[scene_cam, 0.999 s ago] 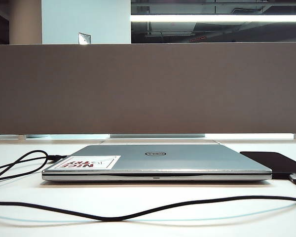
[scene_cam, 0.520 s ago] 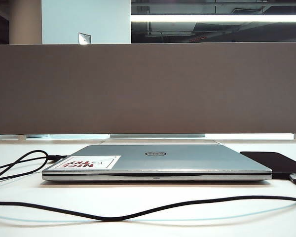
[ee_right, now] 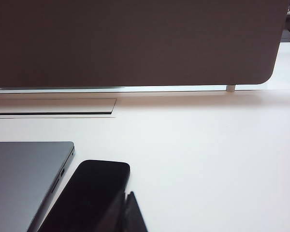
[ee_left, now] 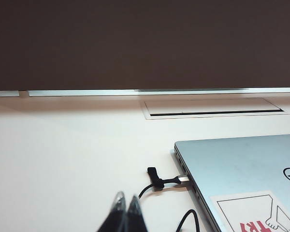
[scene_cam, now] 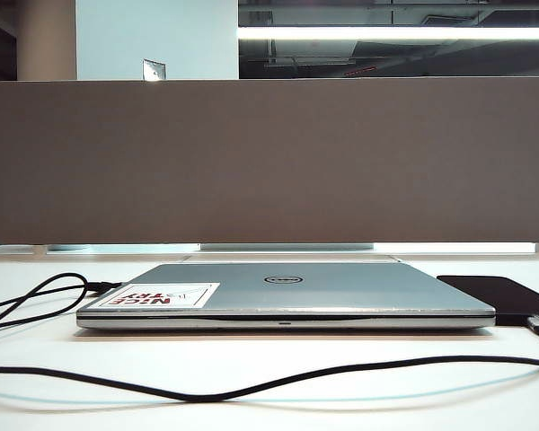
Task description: Pick up the charging cable and the phone, plug the charging cable into the charging port on the phone, and finally place them back on the table.
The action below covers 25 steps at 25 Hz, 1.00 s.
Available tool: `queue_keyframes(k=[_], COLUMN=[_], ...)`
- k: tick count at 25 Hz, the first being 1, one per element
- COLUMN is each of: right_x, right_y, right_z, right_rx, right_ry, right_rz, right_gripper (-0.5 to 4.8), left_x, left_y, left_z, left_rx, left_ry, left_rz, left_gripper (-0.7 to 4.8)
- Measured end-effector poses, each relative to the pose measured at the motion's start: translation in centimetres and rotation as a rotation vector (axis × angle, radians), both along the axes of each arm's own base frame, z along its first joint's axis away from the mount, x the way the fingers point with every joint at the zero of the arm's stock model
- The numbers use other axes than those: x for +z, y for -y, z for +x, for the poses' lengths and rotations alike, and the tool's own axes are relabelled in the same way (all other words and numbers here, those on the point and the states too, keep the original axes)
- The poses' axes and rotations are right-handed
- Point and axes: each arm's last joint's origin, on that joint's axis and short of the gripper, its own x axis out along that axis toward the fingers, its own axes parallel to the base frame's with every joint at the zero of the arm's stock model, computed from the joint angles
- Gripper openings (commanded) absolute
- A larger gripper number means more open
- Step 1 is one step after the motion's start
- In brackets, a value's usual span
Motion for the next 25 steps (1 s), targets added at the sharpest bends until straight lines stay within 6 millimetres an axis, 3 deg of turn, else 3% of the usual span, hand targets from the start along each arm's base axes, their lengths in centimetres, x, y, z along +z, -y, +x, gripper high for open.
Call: queue_keyframes(k=[25], right_x=[0.0], right_y=[0.0], right_z=[0.0], right_rx=[0.0], right_ry=[0.0], right_rz=[0.0], right_gripper=[0.03], left_x=[0.01], left_y=[-0.27], left_z=[0.02], left_rx=[0.027], left_ry=[0.001], left_rz=[0.0], left_gripper=[-0.05])
